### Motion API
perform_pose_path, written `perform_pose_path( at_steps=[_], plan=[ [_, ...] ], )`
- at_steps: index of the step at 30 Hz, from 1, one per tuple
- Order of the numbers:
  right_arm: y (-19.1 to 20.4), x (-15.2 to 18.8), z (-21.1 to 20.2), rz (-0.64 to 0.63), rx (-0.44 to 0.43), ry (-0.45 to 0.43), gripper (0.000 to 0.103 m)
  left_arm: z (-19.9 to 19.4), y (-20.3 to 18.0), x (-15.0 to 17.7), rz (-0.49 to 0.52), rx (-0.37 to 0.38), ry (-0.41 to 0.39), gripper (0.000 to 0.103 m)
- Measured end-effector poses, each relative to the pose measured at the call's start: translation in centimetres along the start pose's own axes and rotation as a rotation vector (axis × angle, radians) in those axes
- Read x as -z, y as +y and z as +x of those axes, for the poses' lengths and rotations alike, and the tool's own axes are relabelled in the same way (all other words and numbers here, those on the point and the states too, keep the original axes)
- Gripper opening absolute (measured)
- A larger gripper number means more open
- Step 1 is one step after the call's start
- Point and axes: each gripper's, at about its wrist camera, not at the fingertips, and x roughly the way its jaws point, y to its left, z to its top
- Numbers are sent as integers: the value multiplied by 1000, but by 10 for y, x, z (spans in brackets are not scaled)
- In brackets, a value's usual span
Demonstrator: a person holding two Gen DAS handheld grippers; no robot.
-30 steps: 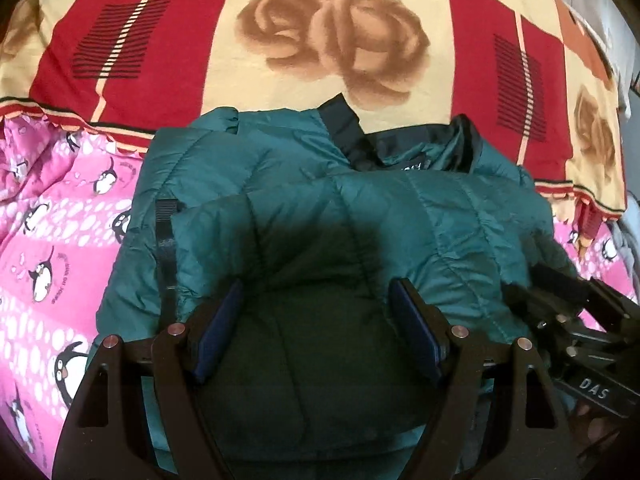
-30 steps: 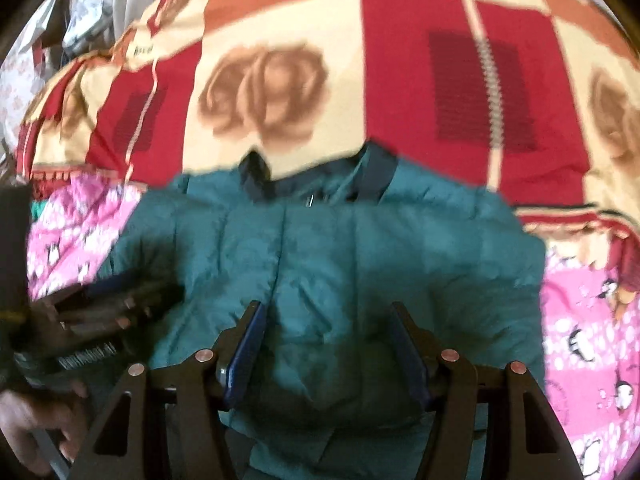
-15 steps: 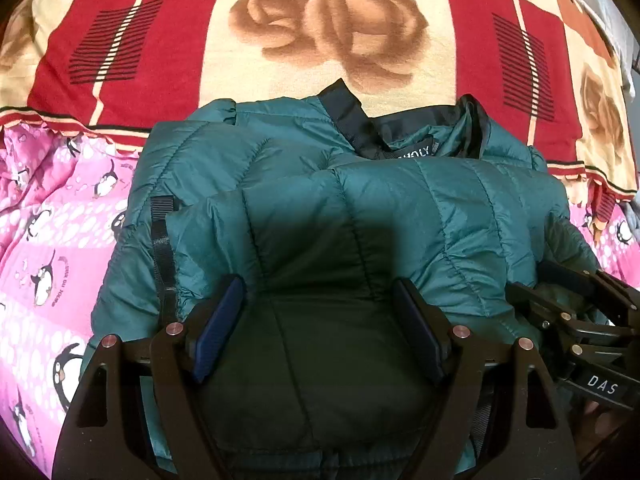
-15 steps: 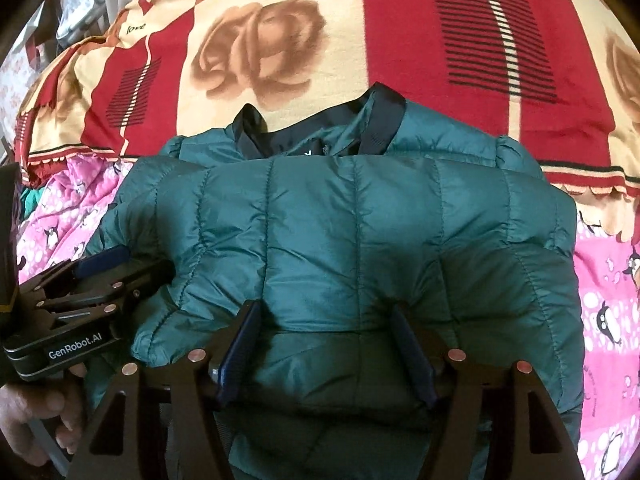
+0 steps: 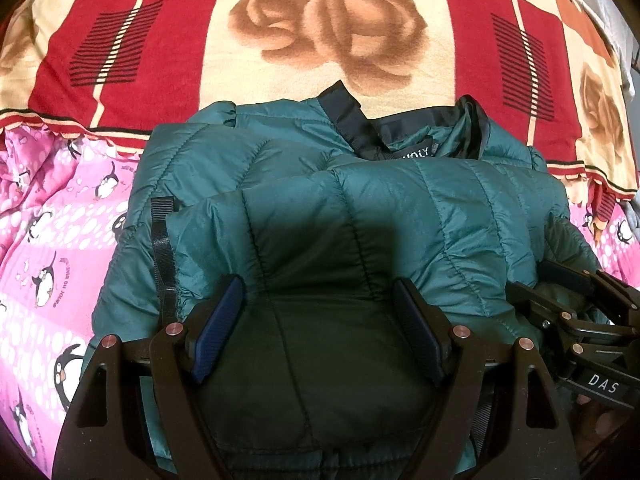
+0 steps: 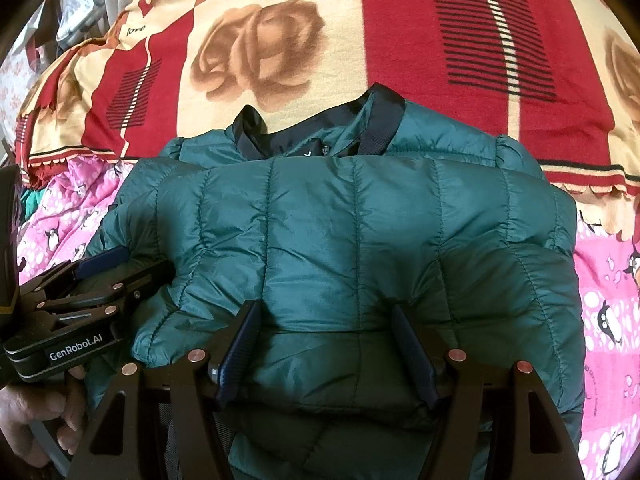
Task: Fold large clothes
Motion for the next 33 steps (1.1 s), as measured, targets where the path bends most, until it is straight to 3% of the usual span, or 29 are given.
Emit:
perform_pose_path(
  at_steps=[33],
  plan=[
    [0,3,-1,-1,-1,-8,66,-2,-2,0,5,16,-11,83]
  ],
)
